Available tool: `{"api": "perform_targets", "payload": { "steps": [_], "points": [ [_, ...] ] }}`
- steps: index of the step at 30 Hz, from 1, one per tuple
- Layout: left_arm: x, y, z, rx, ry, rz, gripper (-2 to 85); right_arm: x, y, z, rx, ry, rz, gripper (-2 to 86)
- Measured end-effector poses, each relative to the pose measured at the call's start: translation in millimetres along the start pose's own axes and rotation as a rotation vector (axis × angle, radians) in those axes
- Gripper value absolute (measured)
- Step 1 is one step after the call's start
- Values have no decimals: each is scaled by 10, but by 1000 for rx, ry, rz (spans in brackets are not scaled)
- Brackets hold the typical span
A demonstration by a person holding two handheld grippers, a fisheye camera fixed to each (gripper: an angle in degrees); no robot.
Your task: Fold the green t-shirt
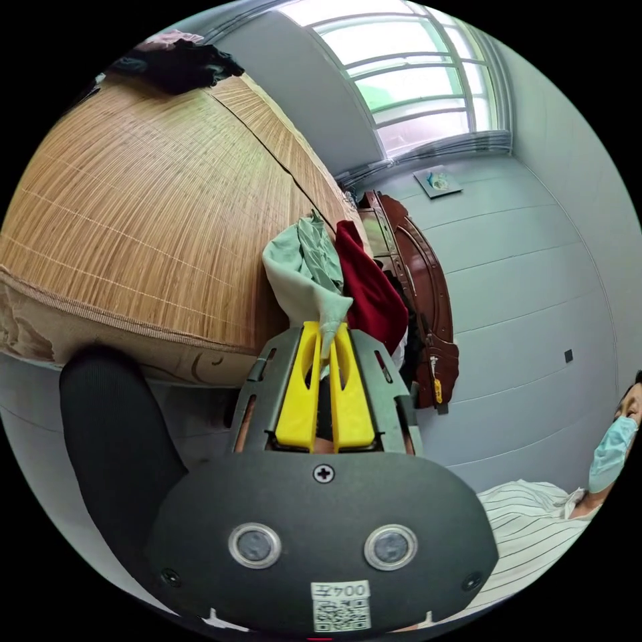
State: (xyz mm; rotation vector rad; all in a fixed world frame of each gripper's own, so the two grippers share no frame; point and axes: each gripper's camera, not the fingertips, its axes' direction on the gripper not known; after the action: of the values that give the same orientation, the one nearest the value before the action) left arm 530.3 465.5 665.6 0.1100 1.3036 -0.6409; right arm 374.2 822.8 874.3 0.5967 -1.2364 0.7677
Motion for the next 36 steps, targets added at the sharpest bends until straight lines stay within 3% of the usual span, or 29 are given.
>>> {"api": "perform_targets", "payload": {
  "steps": [7, 15, 22, 25, 29, 30, 34, 36],
  "points": [
    [-80, -92, 14, -24, 0, -8, 20, 394, -356, 346, -16, 112, 33, 99],
    [-176, -208, 38, -40, -3, -10, 18, 51, -130, 673, -3, 167, -47, 97],
    [-207, -267, 96, -55, -12, 15, 18, -299, 99, 888, -19, 363, -182, 27],
    [-215, -321, 119, -84, -9, 36, 18, -267, 85, 820, -48, 262, -79, 12],
    [-197, -422, 46, -70, 7, 79, 20, 228, 213, 468, 104, -327, 348, 14],
    [-167, -444, 34, -66, 3, 98, 21, 242, 240, 445, 110, -351, 364, 18],
    [-65, -492, 141, -102, 12, 129, 20, -460, 415, 343, 57, -10, 83, 54],
    [-1, -501, 277, -122, 34, 135, 19, -834, 586, 325, 50, -66, -27, 66]
  ]
}}
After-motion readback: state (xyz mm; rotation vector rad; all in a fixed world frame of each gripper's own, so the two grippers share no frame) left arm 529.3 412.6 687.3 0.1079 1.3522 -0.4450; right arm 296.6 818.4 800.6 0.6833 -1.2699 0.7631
